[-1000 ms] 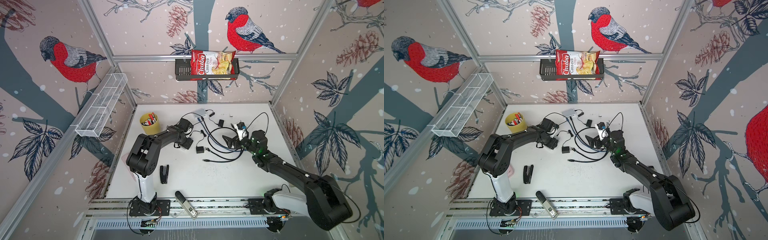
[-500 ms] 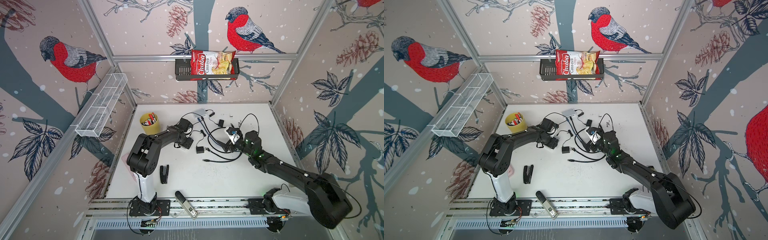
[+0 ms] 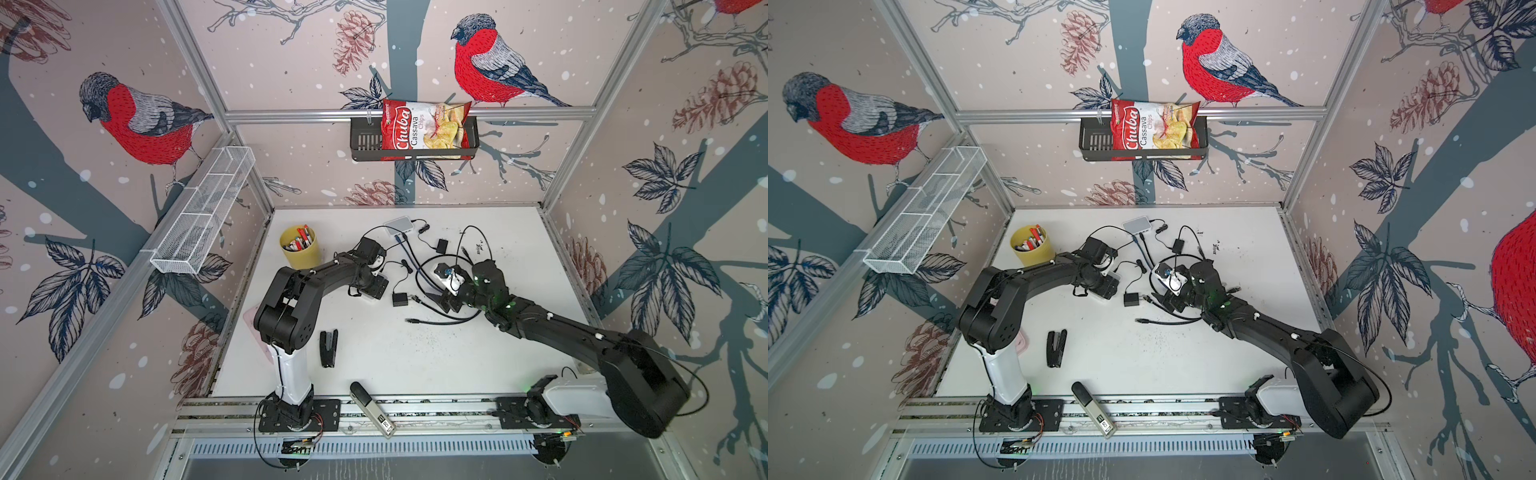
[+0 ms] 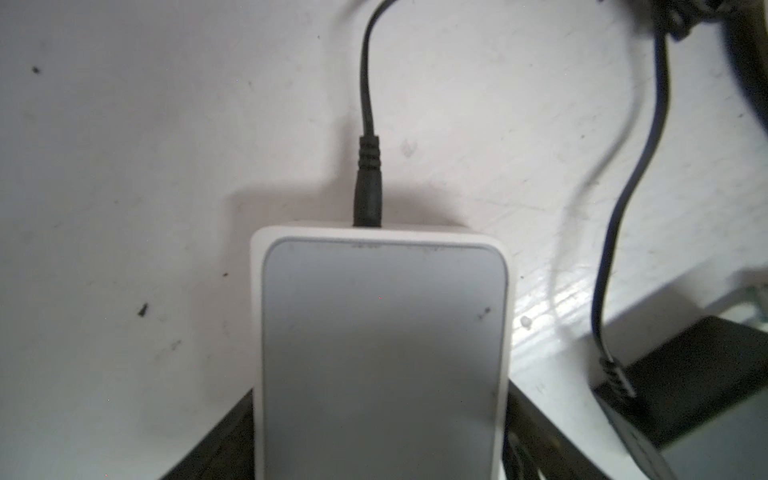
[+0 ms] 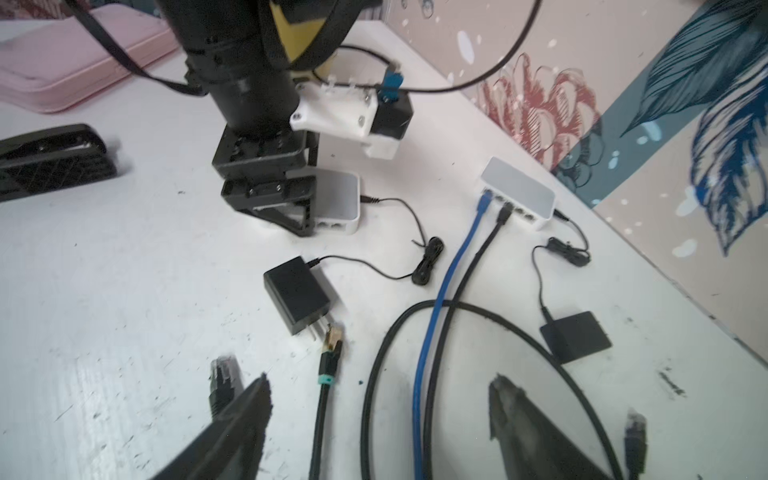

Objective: Insert the plug into the switch port
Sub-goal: 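Lower the right gripper onto the black ethernet cable plug near the adapter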

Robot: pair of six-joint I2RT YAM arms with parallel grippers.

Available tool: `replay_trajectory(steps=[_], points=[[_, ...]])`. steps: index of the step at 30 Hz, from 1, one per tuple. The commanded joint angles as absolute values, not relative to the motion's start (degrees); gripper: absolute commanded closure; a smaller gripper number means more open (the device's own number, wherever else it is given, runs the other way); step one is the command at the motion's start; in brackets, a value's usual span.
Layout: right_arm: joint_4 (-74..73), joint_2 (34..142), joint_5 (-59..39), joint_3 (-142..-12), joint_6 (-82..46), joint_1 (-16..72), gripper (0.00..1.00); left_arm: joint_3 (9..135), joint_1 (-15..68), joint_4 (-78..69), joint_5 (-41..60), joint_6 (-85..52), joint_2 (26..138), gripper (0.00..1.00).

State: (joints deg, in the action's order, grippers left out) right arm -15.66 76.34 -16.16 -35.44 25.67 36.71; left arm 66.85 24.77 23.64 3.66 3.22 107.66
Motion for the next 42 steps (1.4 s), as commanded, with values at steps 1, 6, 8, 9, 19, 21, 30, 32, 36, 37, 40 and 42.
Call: replay_trajectory(steps=[1, 6, 8, 9, 19, 21, 30, 32, 36, 37, 40, 42], points=[[-13.09, 78.17, -18.95, -35.92, 29.12, 37.52, 0.30, 66.47, 24.70, 25.49, 5.23, 2.45, 107.23, 0.19], [-10.70, 82.49, -20.75, -37.75, 30.48, 39.01, 0.42, 65.42, 24.70, 24.83, 5.58, 2.46, 106.28, 0.19], [-9.73, 84.56, -21.77, -38.84, 30.59, 39.83, 0.47, 64.92, 24.70, 24.57, 5.80, 2.38, 106.01, 0.19], [-9.43, 85.52, -21.96, -39.37, 30.59, 40.30, 0.48, 64.72, 24.66, 24.40, 5.87, 2.31, 105.91, 0.20], [-9.69, 92.97, -22.53, -42.36, 28.24, 42.80, 0.59, 63.55, 24.70, 23.87, 6.23, 1.75, 105.22, 0.20], [-9.67, 93.40, -23.24, -42.23, 28.09, 42.80, 0.59, 63.59, 24.70, 23.86, 6.34, 1.76, 105.04, 0.20], [-11.24, 95.93, -25.31, -41.16, 26.05, 42.87, 0.64, 63.24, 24.70, 23.36, 6.94, 1.58, 104.24, 0.20], [-11.90, 96.15, -25.74, -40.38, 25.54, 42.89, 0.65, 63.19, 24.70, 23.33, 6.94, 1.49, 104.16, 0.20], [-13.96, 96.07, -26.59, -38.97, 24.14, 42.88, 0.65, 63.16, 24.70, 23.54, 6.94, 1.49, 104.08, 0.20], [-14.58, 96.00, -27.02, -38.64, 23.91, 42.89, 0.65, 63.11, 24.70, 23.68, 6.90, 1.49, 104.08, 0.20], [-16.05, 95.89, -27.75, -38.08, 23.20, 42.87, 0.65, 63.21, 24.70, 23.73, 6.75, 1.49, 103.98, 0.20], [-16.85, 95.94, -27.82, -37.81, 22.73, 42.95, 0.65, 63.17, 24.70, 23.89, 6.71, 1.49, 103.89, 0.20]])
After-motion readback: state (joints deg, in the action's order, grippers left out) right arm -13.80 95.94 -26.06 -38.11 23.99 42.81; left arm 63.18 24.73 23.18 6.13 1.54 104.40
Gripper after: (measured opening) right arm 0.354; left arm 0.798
